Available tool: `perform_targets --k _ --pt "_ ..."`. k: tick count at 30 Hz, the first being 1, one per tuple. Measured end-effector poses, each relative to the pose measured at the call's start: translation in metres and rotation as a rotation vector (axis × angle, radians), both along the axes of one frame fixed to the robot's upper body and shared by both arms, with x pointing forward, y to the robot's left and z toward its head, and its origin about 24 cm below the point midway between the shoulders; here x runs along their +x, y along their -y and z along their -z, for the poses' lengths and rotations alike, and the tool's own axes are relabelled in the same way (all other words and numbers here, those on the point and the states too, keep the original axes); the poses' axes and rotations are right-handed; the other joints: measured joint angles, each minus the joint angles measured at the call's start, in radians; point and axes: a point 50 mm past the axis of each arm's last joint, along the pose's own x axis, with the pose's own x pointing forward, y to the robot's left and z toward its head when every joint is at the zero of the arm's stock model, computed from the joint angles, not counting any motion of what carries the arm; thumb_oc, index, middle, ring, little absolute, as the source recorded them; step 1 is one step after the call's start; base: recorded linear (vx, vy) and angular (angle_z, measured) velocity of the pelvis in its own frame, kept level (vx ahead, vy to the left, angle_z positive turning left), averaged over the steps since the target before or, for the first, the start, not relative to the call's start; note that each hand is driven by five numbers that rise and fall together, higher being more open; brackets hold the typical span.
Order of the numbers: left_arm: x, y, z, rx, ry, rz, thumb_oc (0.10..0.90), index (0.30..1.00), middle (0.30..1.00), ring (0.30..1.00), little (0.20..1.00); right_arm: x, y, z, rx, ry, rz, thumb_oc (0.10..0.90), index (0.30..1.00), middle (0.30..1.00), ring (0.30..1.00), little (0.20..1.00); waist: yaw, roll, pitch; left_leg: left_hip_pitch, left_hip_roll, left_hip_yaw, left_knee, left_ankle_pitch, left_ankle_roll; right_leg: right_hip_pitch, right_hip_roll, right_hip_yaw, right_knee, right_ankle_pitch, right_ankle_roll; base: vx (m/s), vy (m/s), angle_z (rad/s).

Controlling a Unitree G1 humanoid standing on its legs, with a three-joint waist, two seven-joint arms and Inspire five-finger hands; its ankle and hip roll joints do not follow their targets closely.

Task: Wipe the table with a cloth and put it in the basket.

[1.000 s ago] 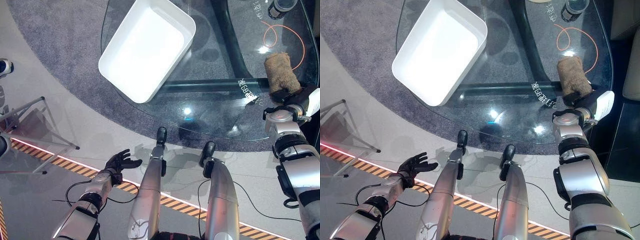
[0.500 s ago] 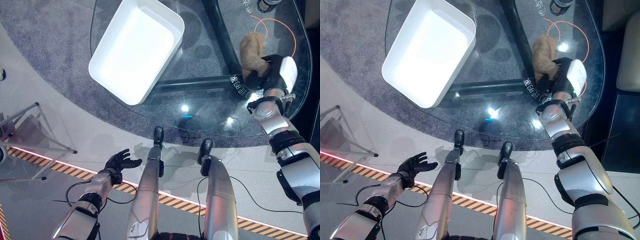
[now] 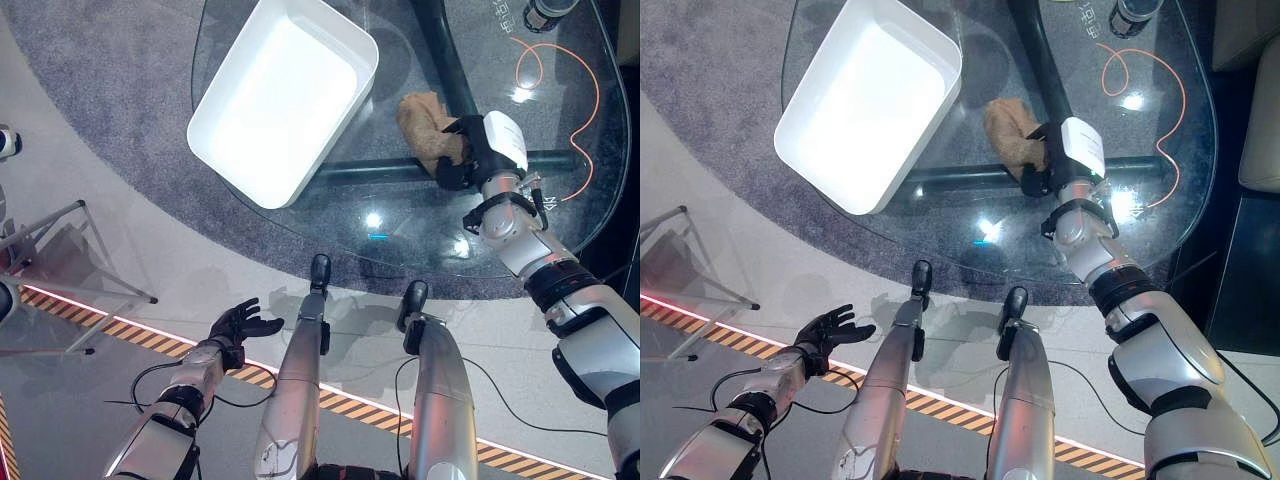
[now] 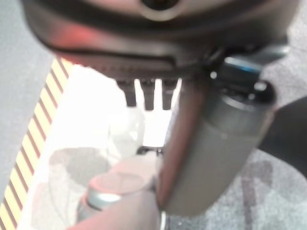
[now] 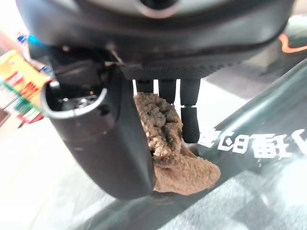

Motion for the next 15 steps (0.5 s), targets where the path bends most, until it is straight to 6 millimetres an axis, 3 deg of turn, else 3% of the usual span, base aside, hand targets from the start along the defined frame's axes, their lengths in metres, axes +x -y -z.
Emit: perform_targets --k 15 --pt "0.002 0.001 -0.003 -0.003 0.014 0.005 0.8 0.9 0.9 0.9 0.9 -0.015 -0.07 0.011 -0.24 -0.156 -0.365 0.1 0.3 0.3 0.3 0.2 0.002 0.0 0.0 0.002 0.0 0.0 -0.014 0.004 -0.002 -0.002 -0.001 -0.001 0.0 0.0 -0.001 0.0 0.0 0.0"
